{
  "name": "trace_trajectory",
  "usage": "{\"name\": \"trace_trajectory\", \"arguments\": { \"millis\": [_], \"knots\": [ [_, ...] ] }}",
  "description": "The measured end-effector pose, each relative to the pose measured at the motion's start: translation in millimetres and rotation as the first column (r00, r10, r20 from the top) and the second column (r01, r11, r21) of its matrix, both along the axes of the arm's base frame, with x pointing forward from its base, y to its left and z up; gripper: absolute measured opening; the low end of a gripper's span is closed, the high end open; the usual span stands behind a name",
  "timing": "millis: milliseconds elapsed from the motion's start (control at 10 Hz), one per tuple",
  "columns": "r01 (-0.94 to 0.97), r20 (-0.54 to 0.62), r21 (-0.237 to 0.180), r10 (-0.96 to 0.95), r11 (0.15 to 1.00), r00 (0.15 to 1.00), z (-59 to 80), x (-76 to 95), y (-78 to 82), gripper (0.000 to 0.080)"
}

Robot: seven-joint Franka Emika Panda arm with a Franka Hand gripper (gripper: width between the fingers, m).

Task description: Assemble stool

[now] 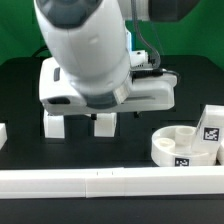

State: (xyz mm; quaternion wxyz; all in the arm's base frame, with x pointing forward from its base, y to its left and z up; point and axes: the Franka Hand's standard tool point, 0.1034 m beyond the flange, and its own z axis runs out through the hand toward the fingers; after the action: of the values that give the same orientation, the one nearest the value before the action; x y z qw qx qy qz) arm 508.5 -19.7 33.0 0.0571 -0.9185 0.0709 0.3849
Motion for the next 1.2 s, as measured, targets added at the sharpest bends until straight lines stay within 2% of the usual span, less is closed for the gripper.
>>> {"name": "trace_trajectory", "arguments": {
  "millis": [100, 200, 300, 600, 1000, 1200],
  "knots": [
    [-0.002, -0.074, -0.040, -0.001, 0.999, 0.997, 5.8, -5.2, -3.7, 0.0649],
    [0.000, -0.139, -0.032, -0.005, 0.999, 0.990, 3.2, -6.0, -8.0, 0.0649],
    [-0.002, -0.113, -0.037, -0.002, 0.999, 0.994, -2.8, 1.5, -8.9, 0.0649],
    [-0.001, -0.114, -0.037, -0.003, 0.999, 0.993, -2.8, 0.3, -9.4, 0.0649],
    [0.004, -0.124, -0.022, -0.007, 1.000, 0.992, -14.9, -5.9, -16.2, 0.0649],
    [-0.010, -0.123, -0.003, 0.009, 1.000, 0.992, -13.5, -5.0, -15.1, 0.0649]
  ]
}}
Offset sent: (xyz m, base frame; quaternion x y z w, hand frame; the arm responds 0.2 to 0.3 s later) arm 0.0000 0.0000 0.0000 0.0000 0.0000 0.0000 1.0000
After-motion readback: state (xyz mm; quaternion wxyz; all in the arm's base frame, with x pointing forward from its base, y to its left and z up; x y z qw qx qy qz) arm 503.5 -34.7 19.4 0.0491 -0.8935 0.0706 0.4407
